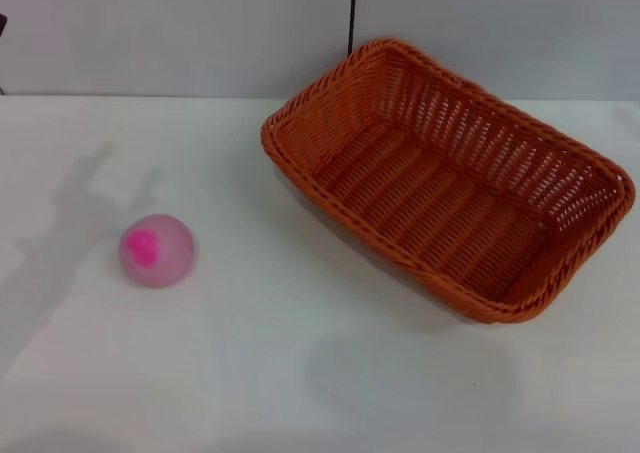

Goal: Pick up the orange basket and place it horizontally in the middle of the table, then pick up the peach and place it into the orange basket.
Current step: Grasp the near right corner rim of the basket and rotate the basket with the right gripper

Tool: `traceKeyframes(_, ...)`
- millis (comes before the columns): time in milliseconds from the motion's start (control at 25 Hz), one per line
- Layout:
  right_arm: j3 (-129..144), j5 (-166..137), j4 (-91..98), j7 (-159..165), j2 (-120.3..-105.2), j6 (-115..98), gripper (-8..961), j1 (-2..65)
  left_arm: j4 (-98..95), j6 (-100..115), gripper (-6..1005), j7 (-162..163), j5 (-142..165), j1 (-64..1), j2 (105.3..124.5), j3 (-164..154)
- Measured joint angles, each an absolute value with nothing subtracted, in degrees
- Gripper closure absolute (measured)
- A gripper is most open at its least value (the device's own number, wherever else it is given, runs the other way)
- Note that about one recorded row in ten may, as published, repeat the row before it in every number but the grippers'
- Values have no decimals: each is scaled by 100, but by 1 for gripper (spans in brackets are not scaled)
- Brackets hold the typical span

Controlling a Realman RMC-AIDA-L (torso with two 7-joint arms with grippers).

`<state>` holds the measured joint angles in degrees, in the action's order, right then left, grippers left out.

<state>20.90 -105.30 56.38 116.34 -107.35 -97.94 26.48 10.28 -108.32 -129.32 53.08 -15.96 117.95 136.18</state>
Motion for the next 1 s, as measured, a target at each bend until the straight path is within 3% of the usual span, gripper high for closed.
traceKeyframes(280, 2785, -13413, 6033, 12965, -10401, -10446, 408, 4023, 996, -10792, 147, -12887, 5308, -1581, 11794, 13625)
traceKeyframes(360, 2943, -13694, 6025, 13012, -10392, -10443, 408, 4164, 996, -10764, 147, -12841, 5308, -1581, 11794, 13625)
traceKeyframes(1000, 4627, -14331, 5080, 13178, -10657, -9290, 392, 4817, 979, -10686, 150, -12788, 5308, -1537, 11803, 13624)
